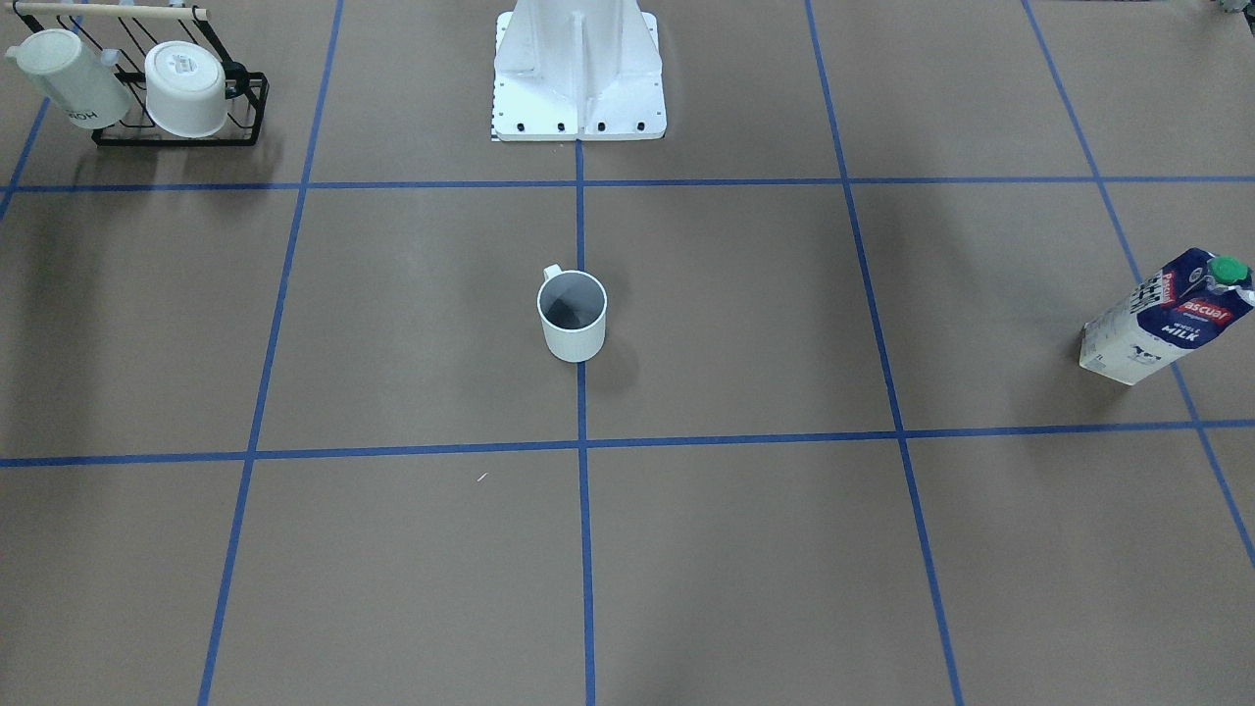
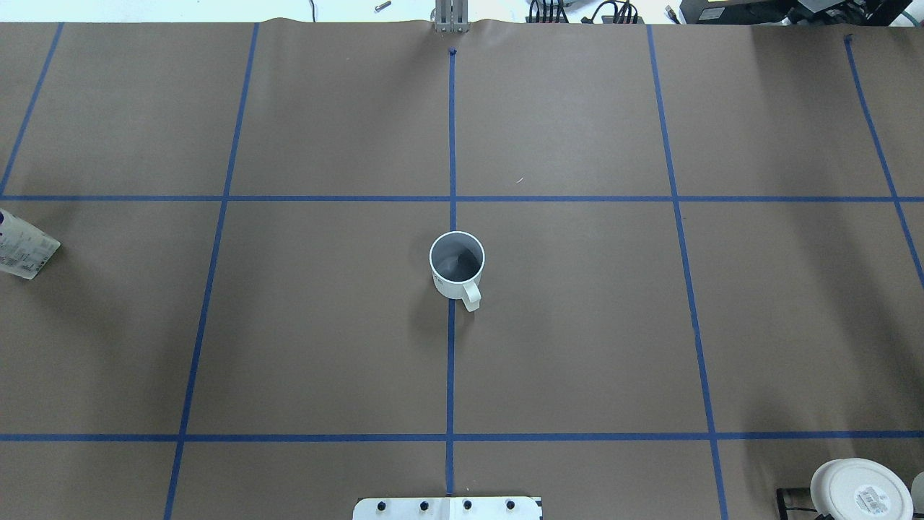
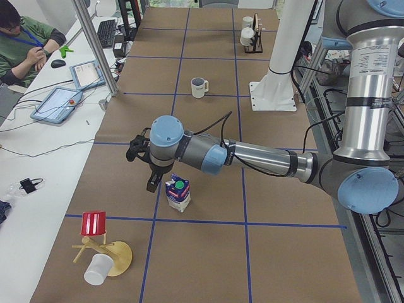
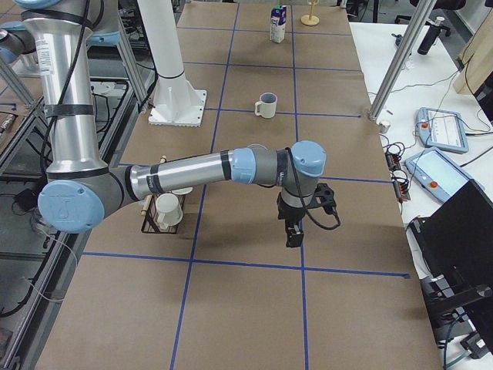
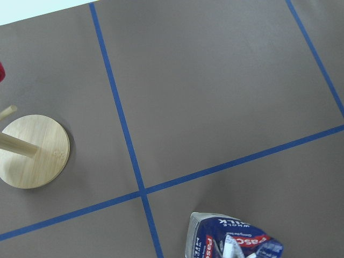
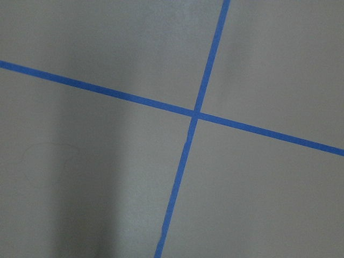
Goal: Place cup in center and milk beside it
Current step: 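Reach the left gripper to the milk carton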
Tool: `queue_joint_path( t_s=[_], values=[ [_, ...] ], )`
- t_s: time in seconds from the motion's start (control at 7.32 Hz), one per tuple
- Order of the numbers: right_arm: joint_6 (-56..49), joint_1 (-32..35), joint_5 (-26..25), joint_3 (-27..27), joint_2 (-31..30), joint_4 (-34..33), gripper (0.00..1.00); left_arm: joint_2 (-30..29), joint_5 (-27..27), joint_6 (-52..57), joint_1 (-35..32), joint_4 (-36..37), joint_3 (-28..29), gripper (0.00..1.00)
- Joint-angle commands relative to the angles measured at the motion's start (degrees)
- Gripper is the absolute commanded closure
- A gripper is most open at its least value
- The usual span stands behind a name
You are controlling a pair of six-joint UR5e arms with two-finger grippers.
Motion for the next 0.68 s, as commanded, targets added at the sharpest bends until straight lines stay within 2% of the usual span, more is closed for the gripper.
queue_joint_path(
  t_s=[0.0, 0.14, 0.27, 0.55],
  values=[
    [-0.8, 0.7, 1.2, -0.4, -2.2, 2.4, 0.0, 1.4, 3.3, -4.7, 6.3, -2.9, -2.3, 0.01],
    [-0.8, 0.7, 1.2, -0.4, -2.3, 2.3, 0.0, 3.9, 7.8, -4.7, 9.1, -8.3, -2.1, 0.01],
    [-0.8, 0.7, 1.2, -0.6, -2.3, 2.4, 0.0, 5.4, 9.6, -4.7, 11.3, -9.9, -2.0, 0.01],
    [-0.8, 0.7, 1.2, -0.6, -2.3, 2.4, 0.0, 7.9, 9.5, -3.9, 11.8, -10.1, -2.0, 0.01]
  ],
)
